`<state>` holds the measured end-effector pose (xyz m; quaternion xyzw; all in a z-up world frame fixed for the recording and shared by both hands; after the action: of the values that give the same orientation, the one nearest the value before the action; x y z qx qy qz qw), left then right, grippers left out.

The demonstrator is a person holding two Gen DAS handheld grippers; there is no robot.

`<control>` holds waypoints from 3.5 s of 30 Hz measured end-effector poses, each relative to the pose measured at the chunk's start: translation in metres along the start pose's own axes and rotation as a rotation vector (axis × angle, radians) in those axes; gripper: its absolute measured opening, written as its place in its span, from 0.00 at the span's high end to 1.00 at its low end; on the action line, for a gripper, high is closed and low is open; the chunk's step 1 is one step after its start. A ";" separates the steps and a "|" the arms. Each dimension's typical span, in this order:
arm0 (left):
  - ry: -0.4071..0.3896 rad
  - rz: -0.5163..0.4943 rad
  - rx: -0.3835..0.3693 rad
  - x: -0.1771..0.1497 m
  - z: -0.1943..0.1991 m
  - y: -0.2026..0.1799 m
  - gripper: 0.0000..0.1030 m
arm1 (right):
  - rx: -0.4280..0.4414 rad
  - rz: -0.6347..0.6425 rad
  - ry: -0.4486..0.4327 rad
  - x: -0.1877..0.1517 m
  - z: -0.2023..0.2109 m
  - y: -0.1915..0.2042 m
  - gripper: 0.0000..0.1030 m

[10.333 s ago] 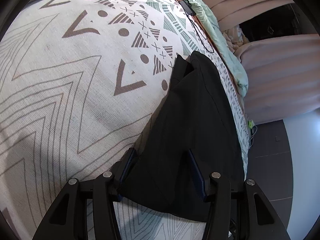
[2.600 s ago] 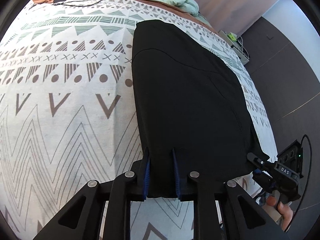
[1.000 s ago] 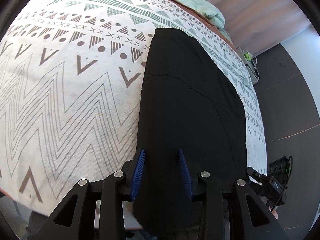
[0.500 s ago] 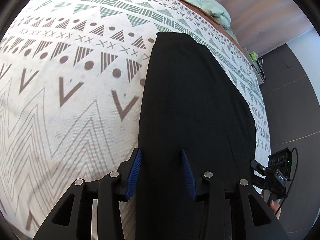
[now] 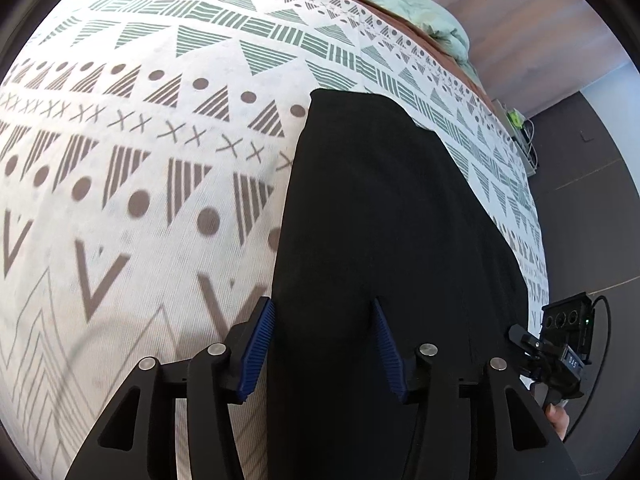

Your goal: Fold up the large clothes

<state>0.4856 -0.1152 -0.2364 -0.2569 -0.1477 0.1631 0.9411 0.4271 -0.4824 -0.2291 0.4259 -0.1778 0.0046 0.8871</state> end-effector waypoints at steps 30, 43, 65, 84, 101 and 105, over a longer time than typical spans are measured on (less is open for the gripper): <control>-0.202 -0.098 -0.072 0.008 0.080 -0.059 0.79 | -0.137 0.216 -0.170 0.011 0.071 0.109 0.85; -0.353 -0.101 -0.168 -0.004 0.190 -0.051 0.80 | -0.037 0.382 -0.315 -0.024 0.105 0.233 0.86; -0.519 -0.106 -0.193 0.054 0.344 0.030 0.81 | 0.088 0.491 -0.331 -0.034 0.047 0.383 0.86; -0.715 0.009 -0.140 0.110 0.503 0.190 0.81 | 0.226 0.682 -0.170 -0.058 -0.100 0.563 0.86; -0.877 0.131 0.057 0.100 0.622 0.326 0.81 | 0.380 0.842 0.052 -0.133 -0.244 0.700 0.86; -0.890 0.151 0.114 0.110 0.627 0.354 0.81 | 0.416 0.855 0.097 -0.149 -0.273 0.721 0.86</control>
<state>0.2763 0.4885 0.1135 -0.1197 -0.5093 0.3338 0.7841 0.2572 0.2054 0.1100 0.4824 -0.2907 0.4247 0.7088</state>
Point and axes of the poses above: each gripper's, at about its wrist camera, not at the fingertips, and z roughly against the way its jaws point, y to its left, x to its top, the point moved 6 cm from there along -z, roughly the way its jaws point, and after that the axes turned 11 degrees about z, right-handed, at the moved point
